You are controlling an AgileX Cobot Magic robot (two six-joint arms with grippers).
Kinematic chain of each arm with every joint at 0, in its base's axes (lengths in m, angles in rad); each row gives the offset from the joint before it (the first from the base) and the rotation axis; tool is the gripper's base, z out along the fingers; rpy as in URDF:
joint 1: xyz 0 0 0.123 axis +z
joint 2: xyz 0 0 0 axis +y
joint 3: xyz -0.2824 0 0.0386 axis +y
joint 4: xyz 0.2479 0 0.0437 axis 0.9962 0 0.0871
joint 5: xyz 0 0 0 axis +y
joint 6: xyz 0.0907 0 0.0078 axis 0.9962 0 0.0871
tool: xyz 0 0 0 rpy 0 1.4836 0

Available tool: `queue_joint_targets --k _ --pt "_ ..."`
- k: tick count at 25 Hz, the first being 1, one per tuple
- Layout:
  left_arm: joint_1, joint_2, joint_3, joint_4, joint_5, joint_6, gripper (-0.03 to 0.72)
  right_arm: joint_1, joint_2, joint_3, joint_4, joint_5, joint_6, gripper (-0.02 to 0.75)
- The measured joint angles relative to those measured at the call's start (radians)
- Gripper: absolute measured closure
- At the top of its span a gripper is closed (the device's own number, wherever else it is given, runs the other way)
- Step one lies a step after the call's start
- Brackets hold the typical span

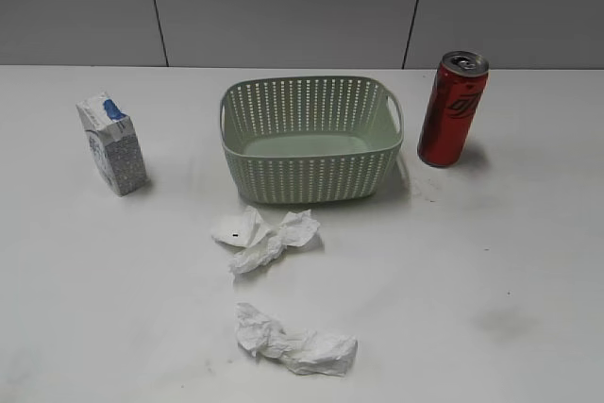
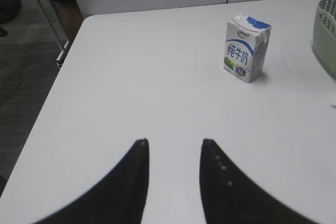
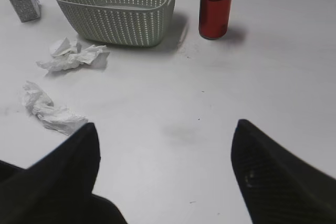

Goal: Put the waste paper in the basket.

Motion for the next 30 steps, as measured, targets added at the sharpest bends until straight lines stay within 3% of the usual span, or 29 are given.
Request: queue_joint_targets --k 30 --pt "0.0 0.0 0.0 0.0 0.0 0.0 0.449 0.0 0.0 0.0 0.0 0.001 -0.004 0.149"
